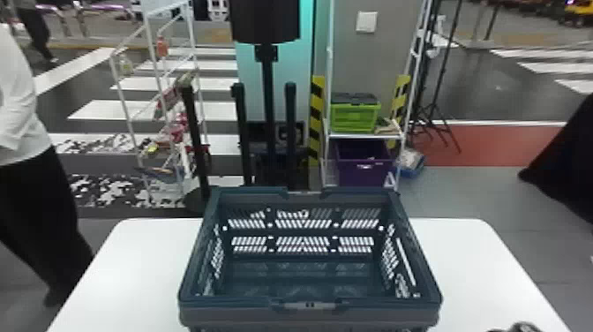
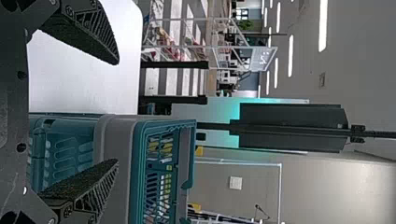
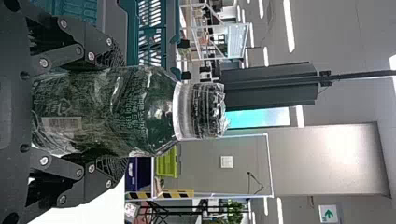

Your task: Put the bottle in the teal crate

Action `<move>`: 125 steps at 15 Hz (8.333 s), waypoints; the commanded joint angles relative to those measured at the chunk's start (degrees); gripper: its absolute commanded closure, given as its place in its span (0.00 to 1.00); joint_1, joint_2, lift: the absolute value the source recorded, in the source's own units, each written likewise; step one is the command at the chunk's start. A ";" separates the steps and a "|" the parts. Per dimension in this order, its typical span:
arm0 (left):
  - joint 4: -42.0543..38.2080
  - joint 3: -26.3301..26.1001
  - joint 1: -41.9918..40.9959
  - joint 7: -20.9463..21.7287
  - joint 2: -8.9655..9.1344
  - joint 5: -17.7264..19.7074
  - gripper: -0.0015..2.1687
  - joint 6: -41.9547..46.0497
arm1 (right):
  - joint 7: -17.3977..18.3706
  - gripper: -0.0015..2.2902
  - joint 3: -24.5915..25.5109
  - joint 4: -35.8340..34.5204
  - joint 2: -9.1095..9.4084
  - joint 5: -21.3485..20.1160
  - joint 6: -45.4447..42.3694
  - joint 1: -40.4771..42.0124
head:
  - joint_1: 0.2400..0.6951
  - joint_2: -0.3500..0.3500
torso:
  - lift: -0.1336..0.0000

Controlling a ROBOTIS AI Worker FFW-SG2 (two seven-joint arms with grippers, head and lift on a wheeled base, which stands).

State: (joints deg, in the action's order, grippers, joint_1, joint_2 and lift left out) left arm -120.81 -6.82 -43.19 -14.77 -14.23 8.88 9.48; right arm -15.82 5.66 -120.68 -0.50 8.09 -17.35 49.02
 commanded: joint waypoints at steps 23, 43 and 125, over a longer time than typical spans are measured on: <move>-0.12 0.40 -1.63 0.00 -0.10 0.00 0.07 2.33 | 0.79 0.87 -2.49 -11.07 -0.38 -0.97 25.92 -12.81 | 0.57 0.50 | 1.00; 1.99 1.98 -3.22 0.09 0.43 0.44 0.07 6.02 | 8.09 0.87 -23.85 10.11 -2.14 -0.53 91.31 -62.99 | 0.57 0.50 | 1.00; -1.18 0.75 -2.95 -1.06 2.10 -0.44 0.07 4.62 | 9.23 0.03 -3.99 -2.55 -5.66 1.23 -5.54 5.47 | 0.57 0.50 | 1.00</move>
State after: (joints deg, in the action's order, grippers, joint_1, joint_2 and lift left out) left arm -122.25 -6.09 -46.07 -15.84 -12.06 8.46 13.78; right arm -6.59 1.65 -123.17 -6.23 9.68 -22.74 54.14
